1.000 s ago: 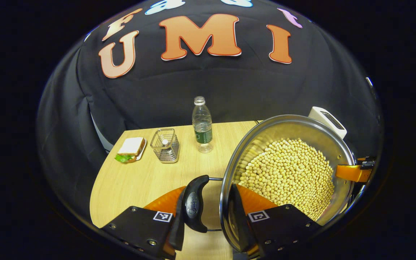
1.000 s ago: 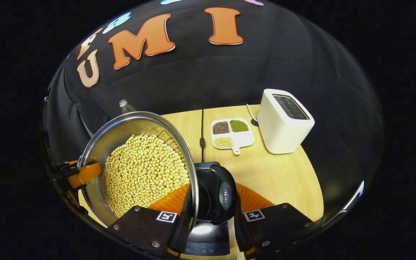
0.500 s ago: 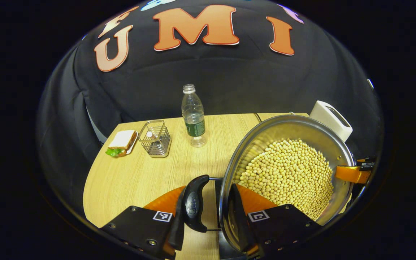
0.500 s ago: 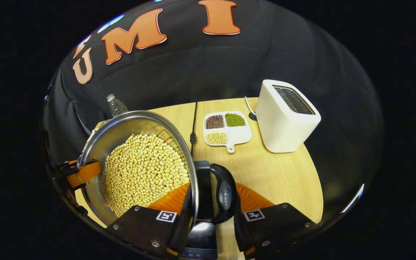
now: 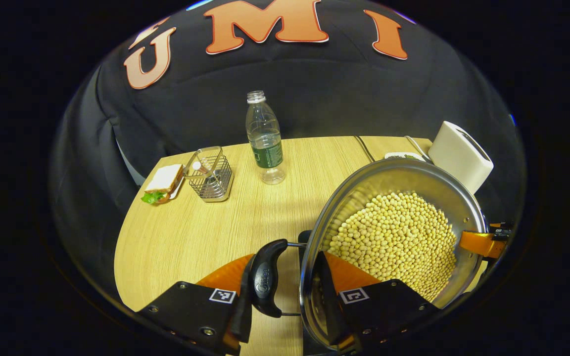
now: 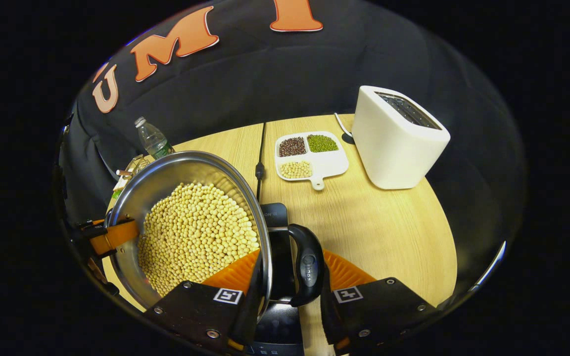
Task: First push the handle of the pot to place it horizontally, then grasp the pot with both hands and set it on the induction cooktop.
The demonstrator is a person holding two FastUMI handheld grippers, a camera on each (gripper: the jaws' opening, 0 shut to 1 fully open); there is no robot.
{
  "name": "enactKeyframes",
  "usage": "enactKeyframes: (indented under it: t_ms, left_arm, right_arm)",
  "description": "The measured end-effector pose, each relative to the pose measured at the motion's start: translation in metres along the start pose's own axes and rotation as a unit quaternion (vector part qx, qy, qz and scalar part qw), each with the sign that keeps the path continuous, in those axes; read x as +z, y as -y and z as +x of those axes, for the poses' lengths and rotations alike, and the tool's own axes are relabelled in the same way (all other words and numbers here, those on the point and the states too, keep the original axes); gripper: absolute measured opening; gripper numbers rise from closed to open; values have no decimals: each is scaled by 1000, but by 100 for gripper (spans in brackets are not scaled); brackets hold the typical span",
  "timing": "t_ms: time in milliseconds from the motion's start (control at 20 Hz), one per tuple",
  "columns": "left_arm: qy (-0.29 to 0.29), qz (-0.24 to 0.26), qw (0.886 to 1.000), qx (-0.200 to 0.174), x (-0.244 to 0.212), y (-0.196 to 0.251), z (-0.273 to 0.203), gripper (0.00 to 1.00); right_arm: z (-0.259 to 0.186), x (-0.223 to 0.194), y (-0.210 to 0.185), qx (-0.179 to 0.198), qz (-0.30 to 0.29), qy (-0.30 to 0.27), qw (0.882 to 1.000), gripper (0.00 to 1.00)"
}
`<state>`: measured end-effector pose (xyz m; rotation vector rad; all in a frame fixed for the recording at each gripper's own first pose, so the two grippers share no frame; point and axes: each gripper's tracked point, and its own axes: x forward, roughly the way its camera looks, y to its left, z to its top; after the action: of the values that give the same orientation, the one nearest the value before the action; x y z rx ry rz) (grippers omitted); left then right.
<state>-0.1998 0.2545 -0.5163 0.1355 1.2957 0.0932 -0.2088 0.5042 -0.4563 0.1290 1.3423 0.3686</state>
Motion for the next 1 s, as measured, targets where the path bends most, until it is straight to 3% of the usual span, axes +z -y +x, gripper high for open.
enactKeyframes:
  t_ms: [500, 550, 950, 1000]
  left_arm:
    - [-11, -5, 1000, 11, -2, 0, -3, 61]
    - [-12, -5, 1000, 10, -3, 1, -3, 57]
    - [-15, -16, 1000, -7, -11, 3, -1, 65]
    - [-16, -14, 1000, -9, -12, 3, -2, 62]
  right_arm:
    - [1, 8, 2, 6, -1, -11, 1000, 53]
    - [1, 7, 1, 5, -3, -12, 1000, 53]
    - [-2, 20, 3, -2, -27, 2, 1000, 57]
    - [-1, 20, 3, -6, -27, 4, 1000, 58]
